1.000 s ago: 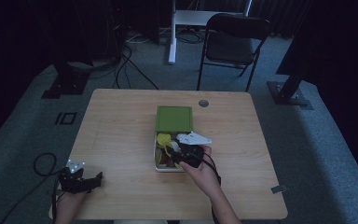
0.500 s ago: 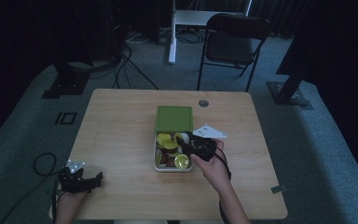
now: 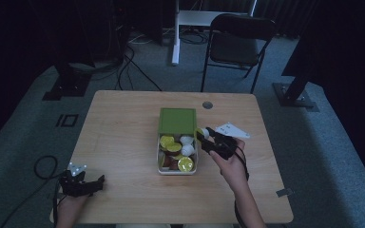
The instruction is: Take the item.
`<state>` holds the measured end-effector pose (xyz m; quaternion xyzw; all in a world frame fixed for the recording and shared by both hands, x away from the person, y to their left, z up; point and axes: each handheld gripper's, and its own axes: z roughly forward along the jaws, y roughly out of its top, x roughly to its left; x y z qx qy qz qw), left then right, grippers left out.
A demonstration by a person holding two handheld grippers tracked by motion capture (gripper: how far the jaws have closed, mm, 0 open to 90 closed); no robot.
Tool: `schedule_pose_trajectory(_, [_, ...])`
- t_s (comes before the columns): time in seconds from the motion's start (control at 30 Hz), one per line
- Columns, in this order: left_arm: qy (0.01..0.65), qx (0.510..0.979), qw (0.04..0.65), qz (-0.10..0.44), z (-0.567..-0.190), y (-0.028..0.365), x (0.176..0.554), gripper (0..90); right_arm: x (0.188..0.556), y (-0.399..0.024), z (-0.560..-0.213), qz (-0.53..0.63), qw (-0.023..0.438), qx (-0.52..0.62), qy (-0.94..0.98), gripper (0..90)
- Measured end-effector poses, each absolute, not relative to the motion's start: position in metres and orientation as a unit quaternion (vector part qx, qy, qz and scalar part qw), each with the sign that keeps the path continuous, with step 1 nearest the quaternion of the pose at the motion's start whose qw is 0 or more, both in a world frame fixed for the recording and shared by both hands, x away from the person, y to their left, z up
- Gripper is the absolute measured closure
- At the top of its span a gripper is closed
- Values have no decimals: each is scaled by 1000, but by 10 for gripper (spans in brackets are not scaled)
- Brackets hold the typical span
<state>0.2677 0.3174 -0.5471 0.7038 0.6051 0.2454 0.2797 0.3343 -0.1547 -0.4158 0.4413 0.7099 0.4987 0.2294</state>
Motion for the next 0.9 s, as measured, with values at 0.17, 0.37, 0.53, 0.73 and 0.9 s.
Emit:
schedule_pose_trajectory(0.17, [605,704,279,245,-547,317,268,18,339,-169,-425,495,237,455,701,561])
schedule_pose_trajectory(0.37, [605,704,279,245,-547,317,268,18,344,-183,-443,481,249,475,694,561])
schedule_pose_trajectory(0.53, [605,704,279,245,-547,317,268,18,349,-194,-455,483,249,489,683,562])
schedule_pose_trajectory(0.73, [605,704,279,245,-547,317,268,18,354,-199,-468,477,258,498,677,561])
schedule_pose_trajectory(0.9, [605,704,279,245,-547,317,268,18,359,-203,-479,473,260,507,672,561])
